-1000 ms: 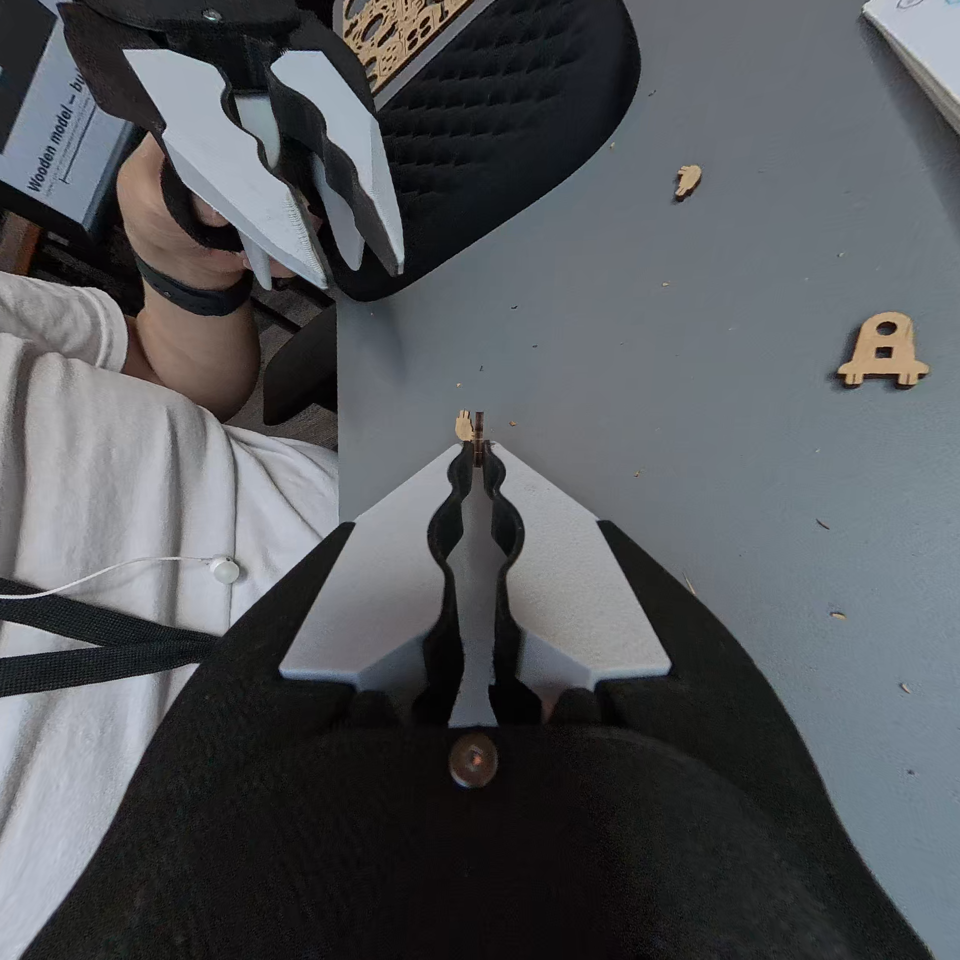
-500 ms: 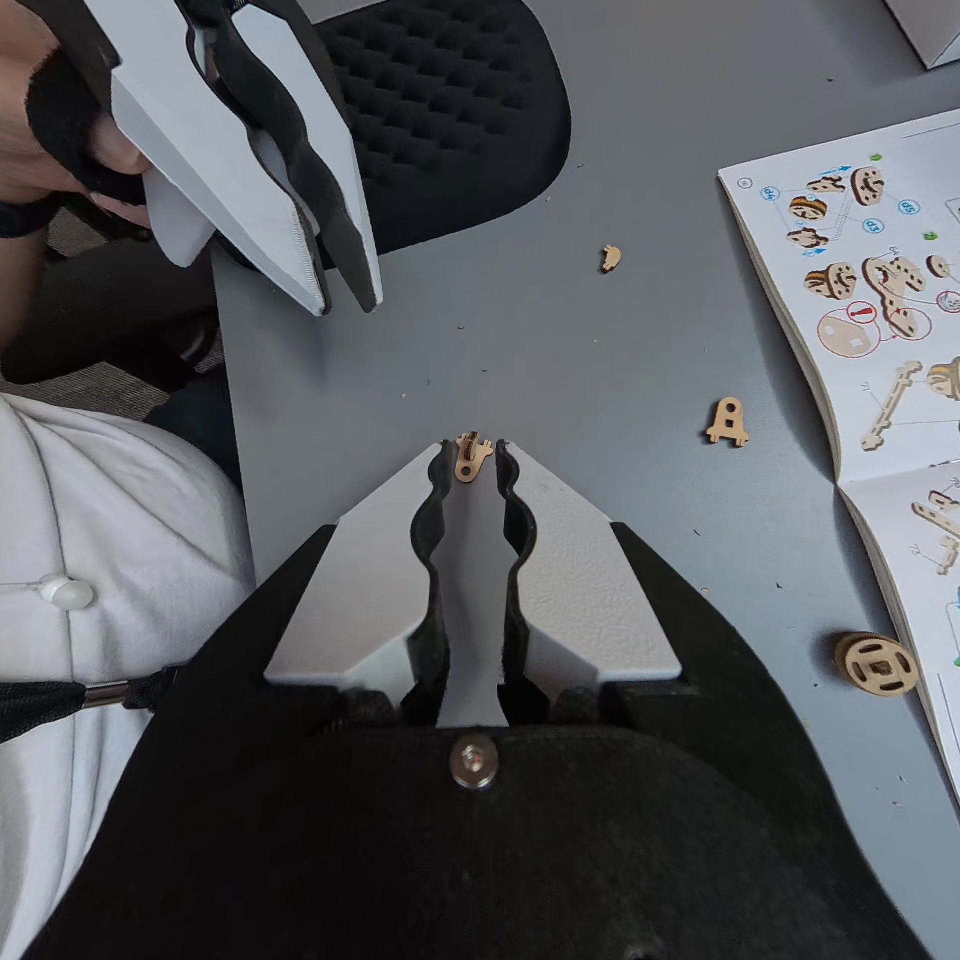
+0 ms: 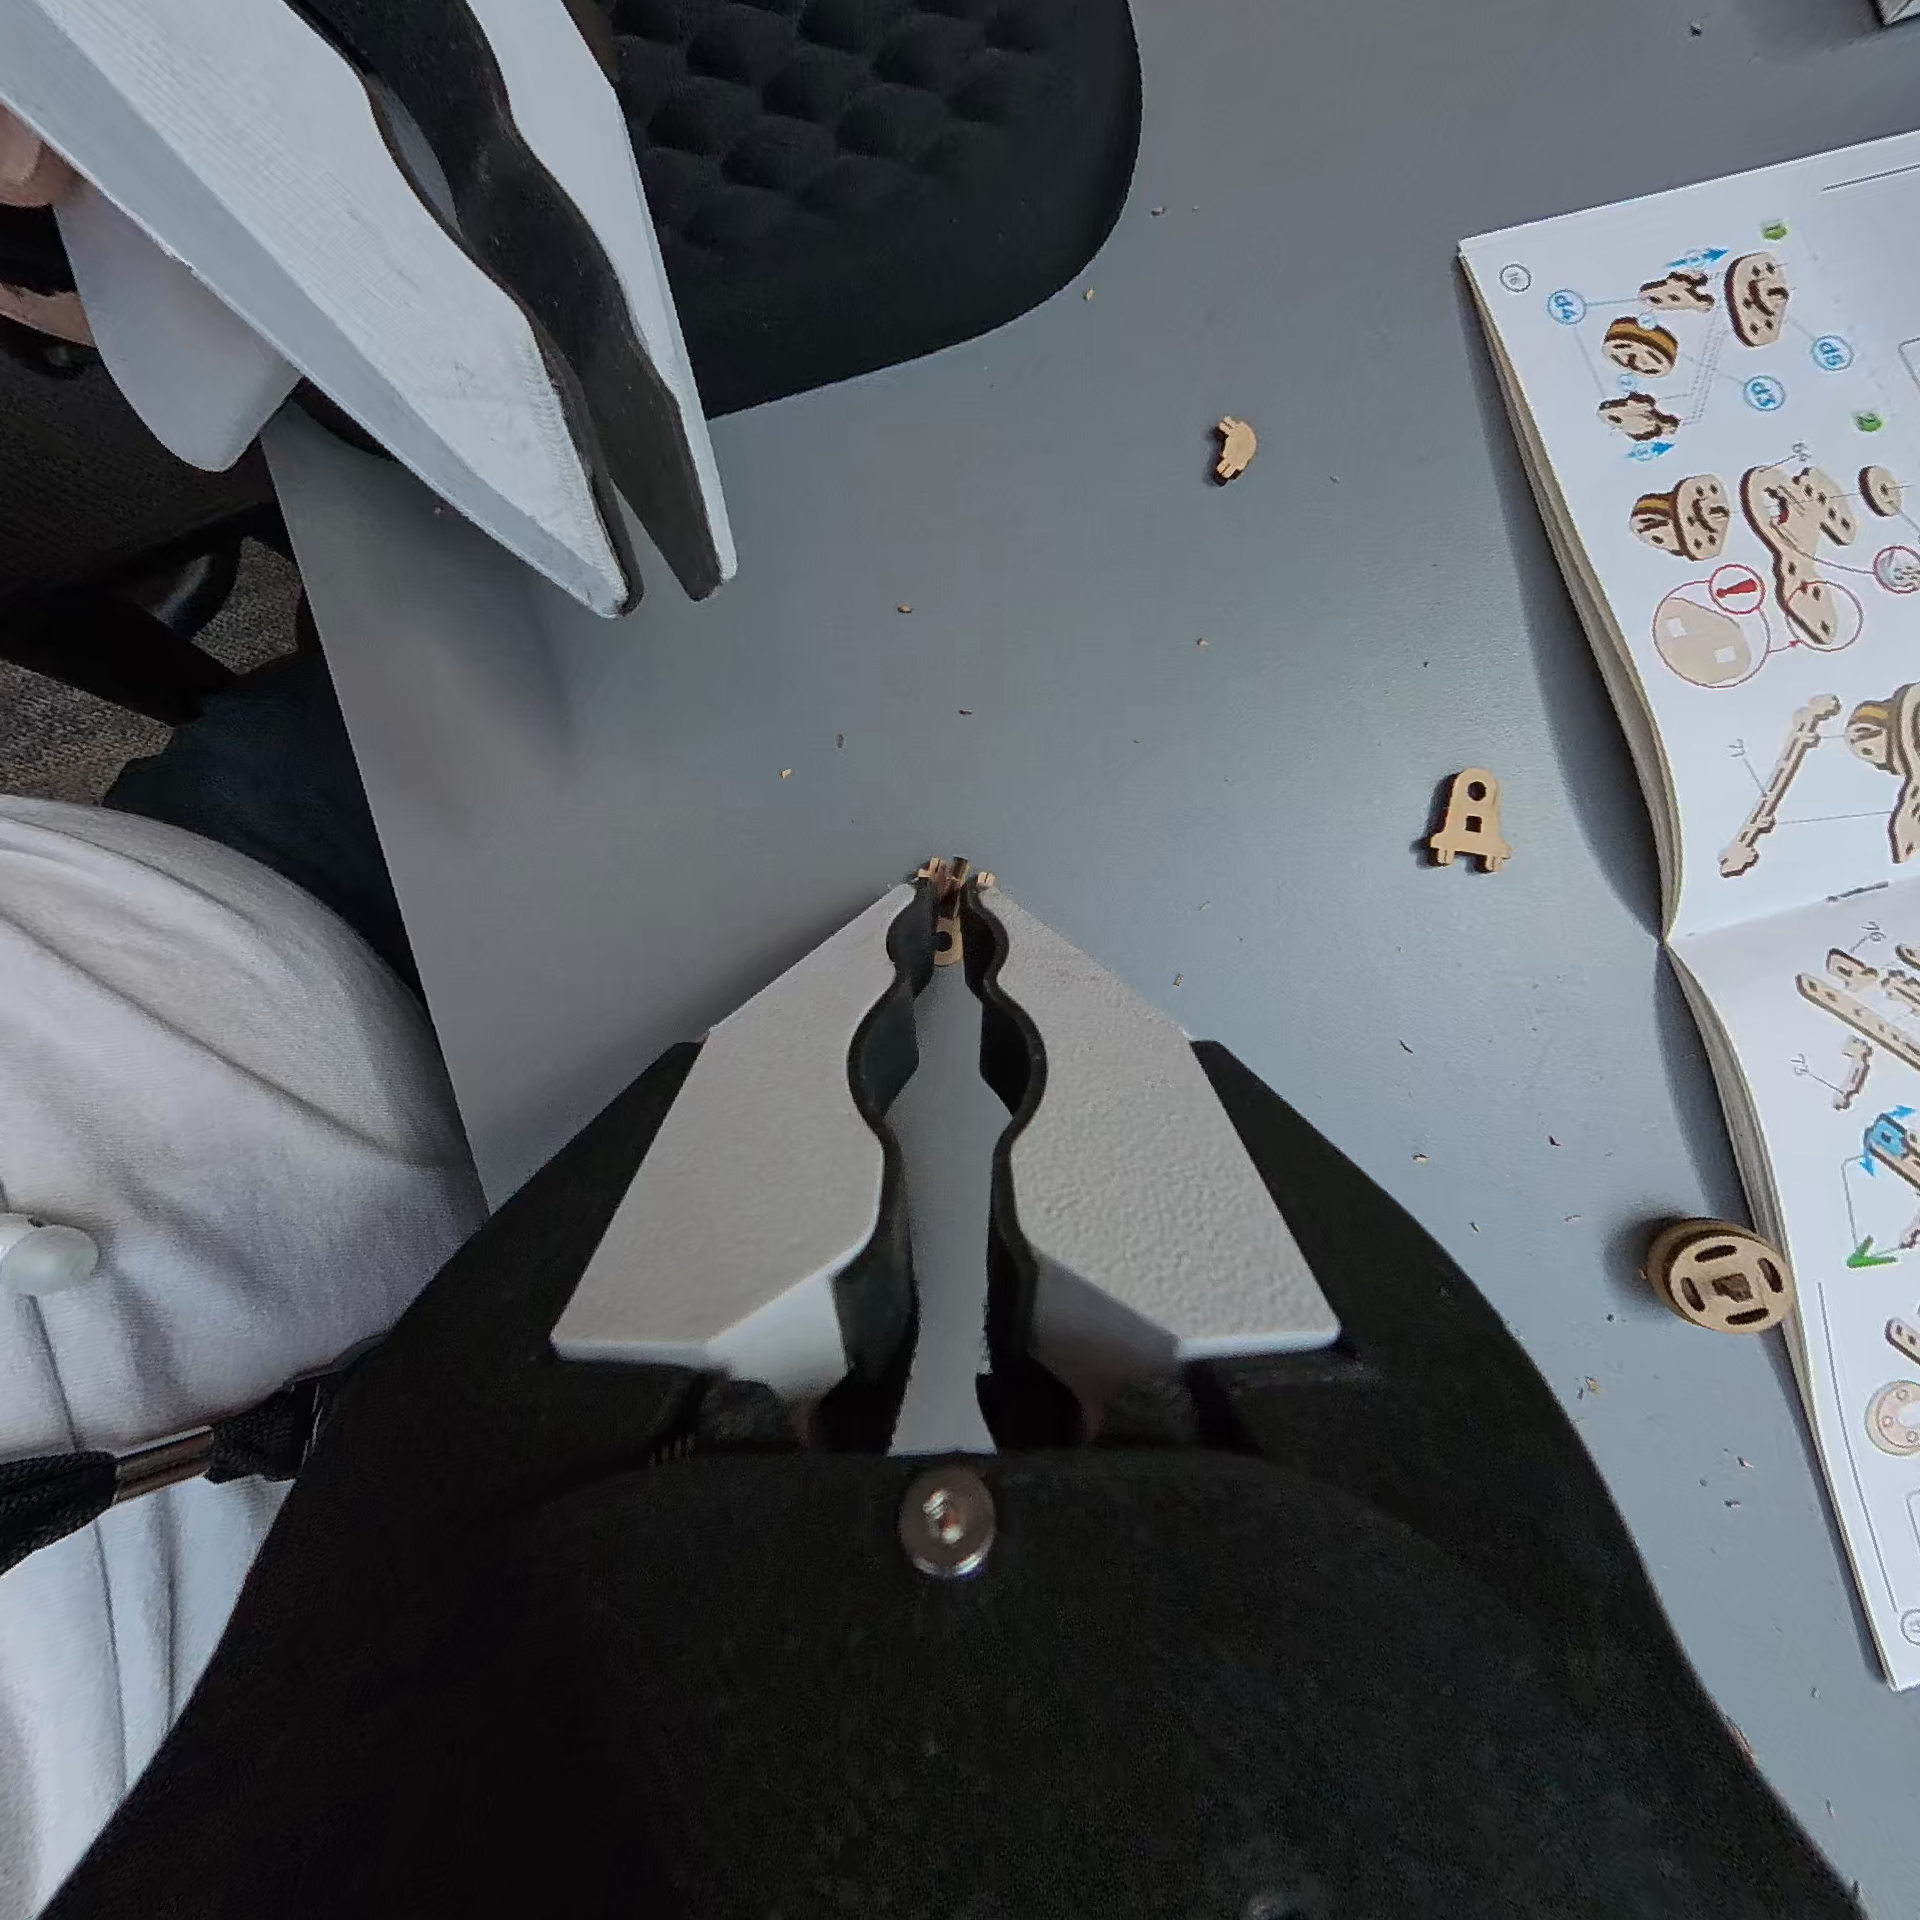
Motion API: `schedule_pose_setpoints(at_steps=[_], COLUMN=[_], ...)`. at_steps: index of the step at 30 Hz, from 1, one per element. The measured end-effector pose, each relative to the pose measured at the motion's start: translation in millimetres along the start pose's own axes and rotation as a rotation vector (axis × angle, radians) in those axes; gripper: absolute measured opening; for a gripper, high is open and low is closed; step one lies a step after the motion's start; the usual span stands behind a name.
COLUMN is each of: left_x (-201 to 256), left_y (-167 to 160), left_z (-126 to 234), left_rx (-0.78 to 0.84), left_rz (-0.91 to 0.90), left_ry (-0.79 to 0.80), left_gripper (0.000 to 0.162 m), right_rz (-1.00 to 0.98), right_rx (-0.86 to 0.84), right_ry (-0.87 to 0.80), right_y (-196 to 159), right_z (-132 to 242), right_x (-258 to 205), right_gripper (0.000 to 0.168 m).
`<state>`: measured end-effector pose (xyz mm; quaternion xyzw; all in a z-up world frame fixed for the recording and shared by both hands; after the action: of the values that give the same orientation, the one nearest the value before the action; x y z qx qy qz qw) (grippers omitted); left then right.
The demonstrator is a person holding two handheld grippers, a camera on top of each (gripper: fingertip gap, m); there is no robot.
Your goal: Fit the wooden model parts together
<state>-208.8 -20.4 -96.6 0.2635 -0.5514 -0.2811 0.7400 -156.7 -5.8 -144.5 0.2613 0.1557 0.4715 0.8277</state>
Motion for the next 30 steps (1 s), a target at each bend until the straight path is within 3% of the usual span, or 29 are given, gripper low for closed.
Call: schedule_pose_setpoints(at_steps=[1, 9, 22, 30], left_x=[0.0, 0.8, 2.0, 1.0], left_y=[0.0, 0.2, -2.7, -2.3], left_z=[0.0, 1.7, 2.1, 1.6], left_rx=[0.000, 0.008, 0.008, 0.010], left_rz=[0.001, 0.005, -0.004, -0.003], left_ry=[-0.001, -0.015, -0.021, -0.018], left_gripper=[0.012, 0.011, 0.011, 0.010], right_rz=[0.001, -0.010, -0.086, 0.000], right_rx=[-0.002, -0.025, -0.033, -0.123], right_ry=[-0.001, 0.023, 0.262, 0.154], right_y=[0.3, -0.5, -3.2, -3.3], right_z=[-0.6, -2.3, -2.7, -3.0], right_x=[0.3, 1.9, 3.2, 2.3], right_gripper=[0.004, 0.003, 0.004, 0.004])
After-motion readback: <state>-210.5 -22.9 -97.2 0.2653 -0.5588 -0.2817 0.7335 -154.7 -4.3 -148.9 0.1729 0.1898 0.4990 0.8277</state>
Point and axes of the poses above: each gripper's, where its closed fingertips meet, z back along the fingers, y out of its top, x = y × z across the jaws, the point moved 1 cm from there along z, back along the fingers, and after that the axes turned 3 degrees about y, right-handed, at the moved point
